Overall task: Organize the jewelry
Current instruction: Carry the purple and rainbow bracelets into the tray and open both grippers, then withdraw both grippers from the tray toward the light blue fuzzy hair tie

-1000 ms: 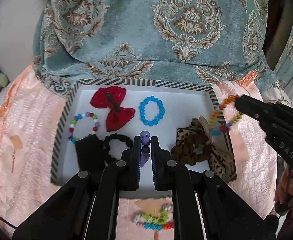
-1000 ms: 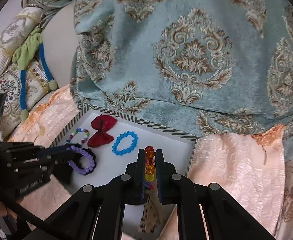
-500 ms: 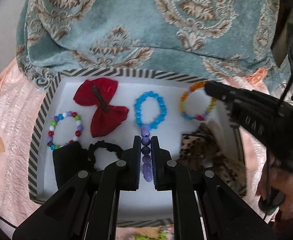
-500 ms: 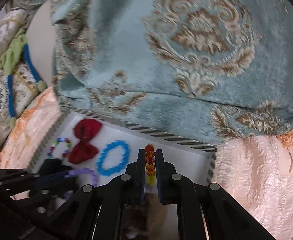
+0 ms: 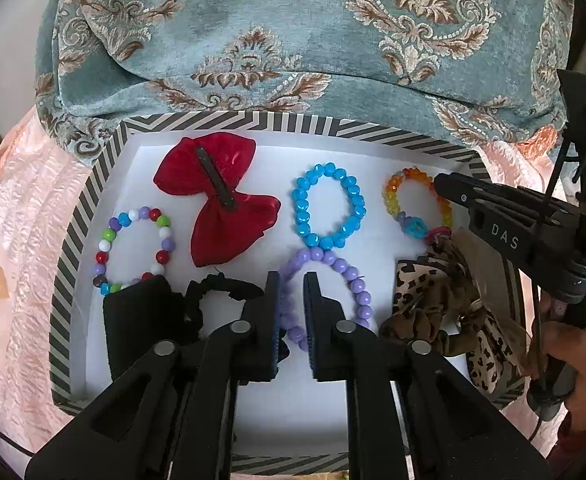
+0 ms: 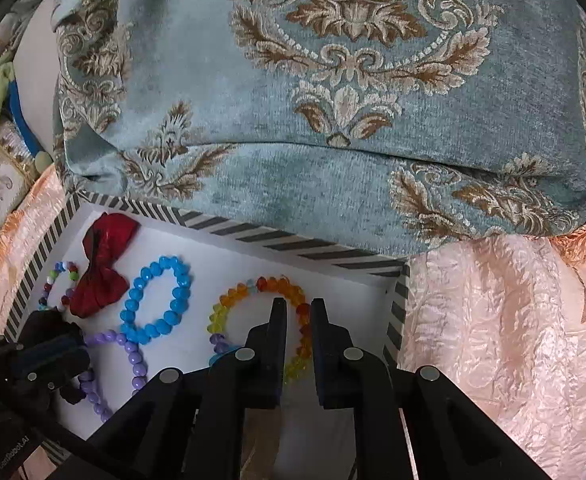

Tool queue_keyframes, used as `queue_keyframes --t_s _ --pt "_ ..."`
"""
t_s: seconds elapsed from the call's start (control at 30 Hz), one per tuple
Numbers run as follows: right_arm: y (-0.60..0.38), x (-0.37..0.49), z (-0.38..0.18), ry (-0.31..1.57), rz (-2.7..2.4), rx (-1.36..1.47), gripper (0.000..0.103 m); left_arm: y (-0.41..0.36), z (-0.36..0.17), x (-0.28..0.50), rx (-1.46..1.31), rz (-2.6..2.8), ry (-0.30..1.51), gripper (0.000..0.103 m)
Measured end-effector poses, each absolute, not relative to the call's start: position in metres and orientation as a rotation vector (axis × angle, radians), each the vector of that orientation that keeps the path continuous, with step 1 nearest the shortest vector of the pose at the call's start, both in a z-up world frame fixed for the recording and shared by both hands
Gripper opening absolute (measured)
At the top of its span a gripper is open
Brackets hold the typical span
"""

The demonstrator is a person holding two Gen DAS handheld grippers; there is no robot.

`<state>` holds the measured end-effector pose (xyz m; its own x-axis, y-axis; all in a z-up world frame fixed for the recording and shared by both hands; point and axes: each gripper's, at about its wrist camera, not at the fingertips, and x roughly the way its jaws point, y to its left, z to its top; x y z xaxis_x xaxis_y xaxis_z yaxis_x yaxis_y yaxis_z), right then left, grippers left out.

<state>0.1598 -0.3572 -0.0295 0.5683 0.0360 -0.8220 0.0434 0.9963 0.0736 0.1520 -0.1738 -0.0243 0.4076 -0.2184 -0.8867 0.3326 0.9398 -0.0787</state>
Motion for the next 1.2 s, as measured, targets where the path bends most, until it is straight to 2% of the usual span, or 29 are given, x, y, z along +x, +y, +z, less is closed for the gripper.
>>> queue_keyframes --t_s 0.03,0.1,0.2,0.33,0.4,0.77,0.83,0.9,1.2 --pt "-0.357 0.16 -0.03 0.971 -0.007 0.089 0.012 -0.173 -0.024 0.152 0.117 -0.346 1.095 0.029" --pt "-0.358 0.156 -0.03 0.967 -0.01 0.1 0.02 -0.171 -0.023 0.151 0.111 -0.34 1.085 0.04" --pt "-0.356 0.148 -0.026 0.943 -0.006 0.115 0.034 -0.166 -0.021 0.149 0.097 -0.328 1.079 0.045" --pt "-0.352 0.135 -0.019 0.926 0.008 0.123 0.037 -0.159 -0.018 0.143 0.082 -0.313 1.074 0.046" --pt "-0.349 0.128 -0.015 0.919 0.011 0.128 0.043 -0.157 -0.016 0.14 0.08 -0.305 1.067 0.046" --pt "-0.331 0.081 0.008 0.887 0.026 0.156 0.044 -0.134 0.006 0.109 0.098 -0.252 1.007 0.046" --pt "-0.326 0.07 0.013 0.877 0.033 0.161 0.049 -0.127 0.009 0.101 0.093 -0.249 1.001 0.046" --pt "-0.32 0.058 0.017 0.868 0.031 0.158 0.062 -0.122 0.011 0.093 0.095 -0.244 0.997 0.046" --pt "-0.295 0.006 0.033 0.833 0.056 0.159 0.062 -0.104 0.019 0.05 0.09 -0.244 0.985 0.047"
